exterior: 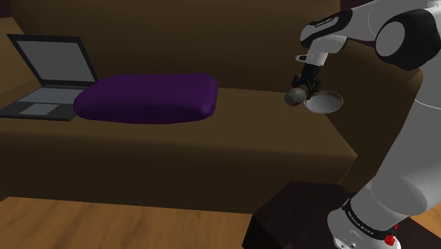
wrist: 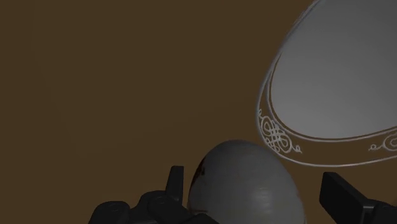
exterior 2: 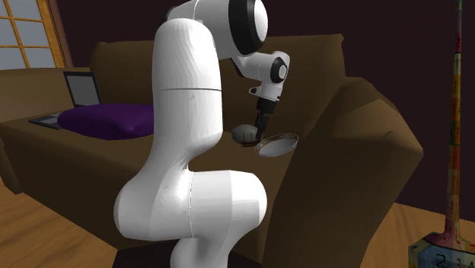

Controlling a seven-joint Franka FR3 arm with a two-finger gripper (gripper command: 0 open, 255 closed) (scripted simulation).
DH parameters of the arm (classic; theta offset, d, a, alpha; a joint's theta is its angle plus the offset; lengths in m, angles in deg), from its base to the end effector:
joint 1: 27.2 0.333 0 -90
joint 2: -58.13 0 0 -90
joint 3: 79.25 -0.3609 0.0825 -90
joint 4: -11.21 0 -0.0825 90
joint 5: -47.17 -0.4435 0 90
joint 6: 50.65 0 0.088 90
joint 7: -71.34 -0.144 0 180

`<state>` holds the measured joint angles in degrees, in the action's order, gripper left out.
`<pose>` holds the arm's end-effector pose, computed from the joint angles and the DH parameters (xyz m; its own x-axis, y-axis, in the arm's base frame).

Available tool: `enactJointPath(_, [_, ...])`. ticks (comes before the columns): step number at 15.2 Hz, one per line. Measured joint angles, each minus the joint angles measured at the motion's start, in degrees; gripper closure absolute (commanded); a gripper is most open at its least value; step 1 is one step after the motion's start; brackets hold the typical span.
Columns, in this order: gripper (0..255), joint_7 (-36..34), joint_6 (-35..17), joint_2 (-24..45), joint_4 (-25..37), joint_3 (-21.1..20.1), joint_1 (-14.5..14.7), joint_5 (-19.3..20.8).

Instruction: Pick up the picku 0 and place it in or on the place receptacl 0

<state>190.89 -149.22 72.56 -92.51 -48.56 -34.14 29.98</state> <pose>0.5357 -0.3452 0.3818 0.2520 0.9289 0.2714 0.9599 -0.2044 -0.1918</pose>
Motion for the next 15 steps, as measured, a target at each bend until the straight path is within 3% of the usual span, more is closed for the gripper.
enactJointPath(2, [0, 0.01, -0.03, 0.02, -0.01, 0.00, 0.00, -0.01])
enactJointPath(3, [255, 0.01, -0.03, 0.02, -0.01, 0.00, 0.00, -0.01])
enactJointPath(15, [255, -0.29, 0.75, -0.23, 0.59, 0.03, 0.04, 0.14])
